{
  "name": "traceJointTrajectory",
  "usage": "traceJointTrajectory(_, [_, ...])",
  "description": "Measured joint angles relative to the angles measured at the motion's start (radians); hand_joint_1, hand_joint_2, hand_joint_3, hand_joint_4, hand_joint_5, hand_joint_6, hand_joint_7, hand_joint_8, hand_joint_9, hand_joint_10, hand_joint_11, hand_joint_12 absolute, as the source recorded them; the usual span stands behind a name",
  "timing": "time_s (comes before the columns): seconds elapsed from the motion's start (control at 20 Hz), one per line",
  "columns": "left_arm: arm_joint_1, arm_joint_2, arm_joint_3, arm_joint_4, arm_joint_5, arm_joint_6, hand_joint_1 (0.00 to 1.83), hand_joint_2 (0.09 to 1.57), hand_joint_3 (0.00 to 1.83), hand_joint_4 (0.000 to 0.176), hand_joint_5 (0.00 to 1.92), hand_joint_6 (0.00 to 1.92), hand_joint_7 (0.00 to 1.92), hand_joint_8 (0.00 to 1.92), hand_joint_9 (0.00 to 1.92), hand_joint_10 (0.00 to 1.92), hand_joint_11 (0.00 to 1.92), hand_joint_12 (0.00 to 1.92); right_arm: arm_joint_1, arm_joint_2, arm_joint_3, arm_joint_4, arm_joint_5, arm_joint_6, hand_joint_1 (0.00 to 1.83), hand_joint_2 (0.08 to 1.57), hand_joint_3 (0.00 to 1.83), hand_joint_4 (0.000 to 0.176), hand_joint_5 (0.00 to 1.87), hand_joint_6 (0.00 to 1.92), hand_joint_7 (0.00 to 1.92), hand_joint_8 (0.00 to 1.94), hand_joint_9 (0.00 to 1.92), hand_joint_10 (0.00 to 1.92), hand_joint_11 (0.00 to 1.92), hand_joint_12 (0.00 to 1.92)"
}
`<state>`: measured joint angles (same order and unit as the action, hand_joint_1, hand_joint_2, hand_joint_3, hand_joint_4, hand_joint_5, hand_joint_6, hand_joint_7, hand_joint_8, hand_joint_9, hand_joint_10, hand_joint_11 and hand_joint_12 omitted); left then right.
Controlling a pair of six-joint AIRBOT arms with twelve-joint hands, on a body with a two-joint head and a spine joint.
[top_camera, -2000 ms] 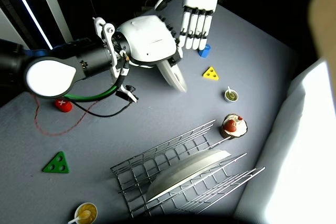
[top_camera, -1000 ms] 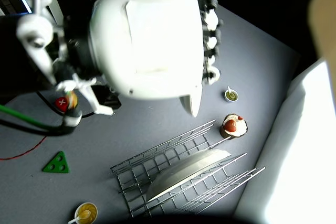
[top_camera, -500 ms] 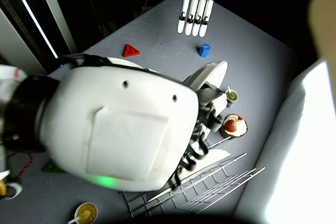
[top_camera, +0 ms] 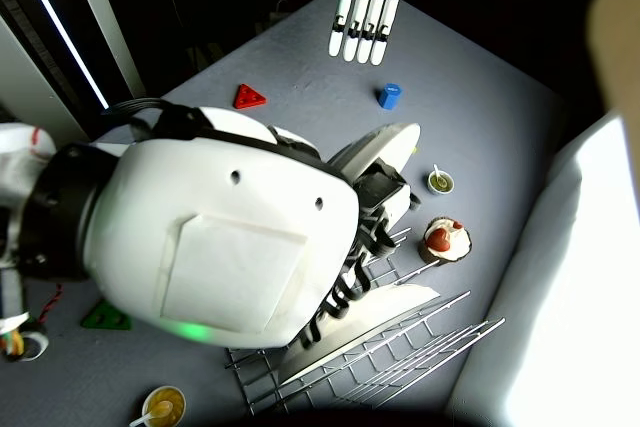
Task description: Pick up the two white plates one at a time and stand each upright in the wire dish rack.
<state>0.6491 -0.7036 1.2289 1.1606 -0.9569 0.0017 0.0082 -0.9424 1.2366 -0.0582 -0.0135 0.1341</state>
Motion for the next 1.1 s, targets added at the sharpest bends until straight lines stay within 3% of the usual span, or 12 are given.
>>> traceJointTrajectory(0.05, [0.0, 0.002, -0.007, 0.0, 0.001, 0.0, 0.03, 0.94, 0.0, 0.0, 0.1, 0.0, 0.12, 0.0, 0.12, 0.0, 0.11, 0.0, 0.0, -0.001, 0.003, 0.002, 0.0, 0.0, 1.49, 1.07, 0.0, 0.0, 0.87, 1.04, 1.05, 0.68, 1.09, 0.75, 0.98, 1.36])
traceJointTrajectory(0.5, [0.0, 0.008, -0.087, 0.009, 0.032, 0.0, 0.05, 0.95, 0.0, 0.0, 0.09, 0.0, 0.12, 0.01, 0.12, 0.0, 0.13, 0.01, -0.01, -0.002, 0.04, 0.009, 0.01, -0.008, 1.49, 1.1, 0.0, 0.0, 0.81, 1.14, 1.01, 0.73, 1.02, 0.89, 0.9, 1.49])
traceJointTrajectory(0.6, [0.0, 0.007, -0.092, 0.011, 0.032, 0.0, 0.03, 0.95, 0.0, 0.0, 0.07, 0.0, 0.1, 0.0, 0.1, 0.0, 0.12, 0.01, -0.026, -0.009, 0.043, 0.022, 0.015, -0.021, 1.49, 1.1, 0.0, 0.0, 0.79, 1.16, 0.99, 0.77, 1.01, 0.9, 0.91, 1.48])
traceJointTrajectory(0.75, [0.0, 0.008, -0.092, 0.009, 0.029, 0.0, 0.04, 0.94, 0.0, 0.0, 0.11, 0.01, 0.13, 0.01, 0.13, 0.01, 0.14, 0.01, -0.051, -0.017, 0.055, 0.05, 0.014, -0.03, 1.49, 1.07, 0.0, 0.0, 0.91, 0.96, 1.02, 0.72, 1.09, 0.8, 0.92, 1.45])
traceJointTrajectory(0.8, [0.0, 0.008, -0.092, 0.009, 0.026, 0.0, 0.07, 0.94, 0.0, 0.0, 0.11, 0.01, 0.13, 0.01, 0.13, 0.01, 0.15, 0.02, -0.06, -0.02, 0.061, 0.063, 0.012, -0.039, 1.5, 1.04, 0.0, 0.0, 1.01, 0.81, 1.11, 0.56, 1.19, 0.63, 0.97, 1.39])
traceJointTrajectory(0.9, [0.0, 0.008, -0.092, 0.004, 0.026, 0.0, 0.06, 0.94, 0.0, 0.0, 0.08, 0.0, 0.11, 0.0, 0.1, 0.0, 0.11, 0.0, -0.072, -0.026, 0.067, 0.078, 0.009, -0.047, 1.5, 1.03, 0.0, 0.0, 1.0, 0.86, 1.11, 0.57, 1.2, 0.57, 1.01, 1.3])
traceJointTrajectory(1.1, [0.0, 0.007, -0.092, 0.002, 0.028, 0.0, 0.03, 0.95, 0.0, 0.0, 0.1, 0.0, 0.11, 0.0, 0.11, 0.0, 0.12, 0.01, -0.086, -0.035, 0.084, 0.135, 0.016, -0.089, 1.5, 1.04, 0.0, 0.0, 0.96, 0.96, 1.14, 0.49, 1.15, 0.65, 0.99, 1.33])
